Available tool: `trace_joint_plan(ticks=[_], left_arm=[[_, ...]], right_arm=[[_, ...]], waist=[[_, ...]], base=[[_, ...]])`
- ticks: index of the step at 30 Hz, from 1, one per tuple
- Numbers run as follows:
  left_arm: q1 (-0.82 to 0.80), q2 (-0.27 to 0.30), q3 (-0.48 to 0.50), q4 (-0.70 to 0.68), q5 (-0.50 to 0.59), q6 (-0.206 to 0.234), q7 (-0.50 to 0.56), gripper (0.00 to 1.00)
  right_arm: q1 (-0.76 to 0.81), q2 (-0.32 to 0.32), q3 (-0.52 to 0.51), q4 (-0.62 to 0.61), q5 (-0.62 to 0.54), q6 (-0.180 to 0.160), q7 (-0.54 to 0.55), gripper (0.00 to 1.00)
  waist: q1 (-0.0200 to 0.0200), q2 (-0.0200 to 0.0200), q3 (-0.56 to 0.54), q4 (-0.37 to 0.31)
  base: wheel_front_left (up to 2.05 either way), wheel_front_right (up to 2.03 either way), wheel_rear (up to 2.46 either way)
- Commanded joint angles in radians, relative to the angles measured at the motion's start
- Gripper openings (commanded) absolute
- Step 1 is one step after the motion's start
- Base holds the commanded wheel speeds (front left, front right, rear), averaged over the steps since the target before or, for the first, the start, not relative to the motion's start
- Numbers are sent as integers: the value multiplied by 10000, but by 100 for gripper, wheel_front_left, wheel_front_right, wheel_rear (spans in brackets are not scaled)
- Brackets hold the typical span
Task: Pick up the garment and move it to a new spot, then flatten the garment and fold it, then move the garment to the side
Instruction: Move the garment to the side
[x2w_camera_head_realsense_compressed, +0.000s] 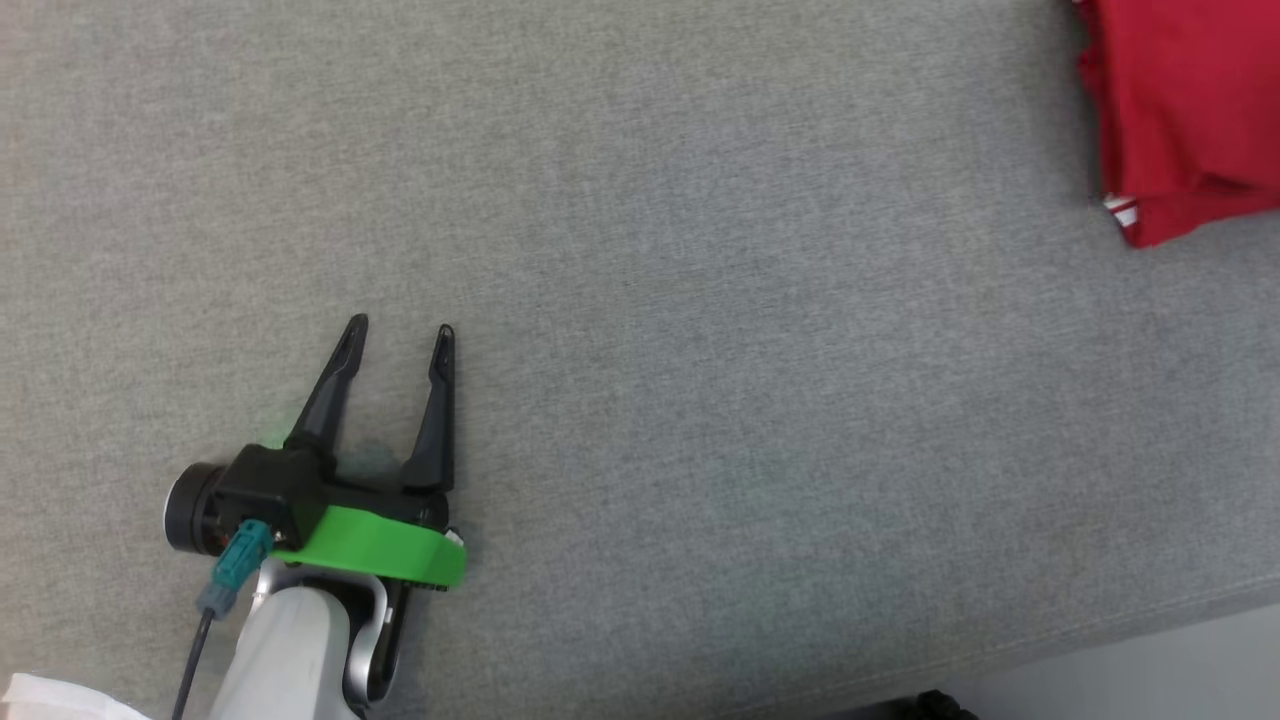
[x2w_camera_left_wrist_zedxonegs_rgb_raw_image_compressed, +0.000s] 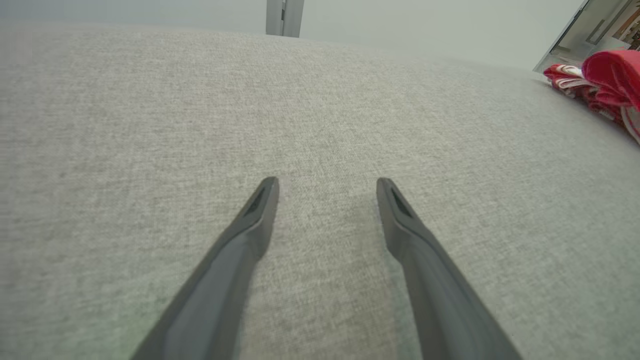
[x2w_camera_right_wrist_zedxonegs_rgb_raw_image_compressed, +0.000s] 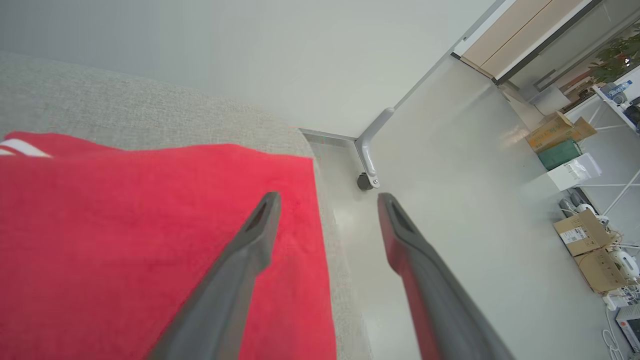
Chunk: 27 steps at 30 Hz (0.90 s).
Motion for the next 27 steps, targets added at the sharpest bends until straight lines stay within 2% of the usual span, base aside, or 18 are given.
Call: trace_joint_plan(ticks=[1,5,12,20,27], left_arm=[[-26,110,74,144,-39,-7,24,100],[27,154,143,147,-39,46,24,100],[56,102,212,-55,-116,43,14,100],[151,-28,558,-110,-248,61,14,100],[535,-176,1278,57,-469,169,13,100]], right_arm=[[98,48,-228,164,-218,-17,-242,100],[62,541,-572,444,-683,-17,-792,100],[-171,1447,-256,214,-1102,-17,-1523,100],[5,2399,168,-234,-1109,-17,-2053,100],[852,3646,37,-632,-1141,-17,-2542,100]], waist=[[-1,-1,76,94],[-1,-1,-36,22],[-1,-1,-558,-166],[-1,-1,-1591,-33],[-1,-1,-2680,237]], base=[[0,0,0],[0,0,0],[0,0,0],[0,0,0],[0,0,0]])
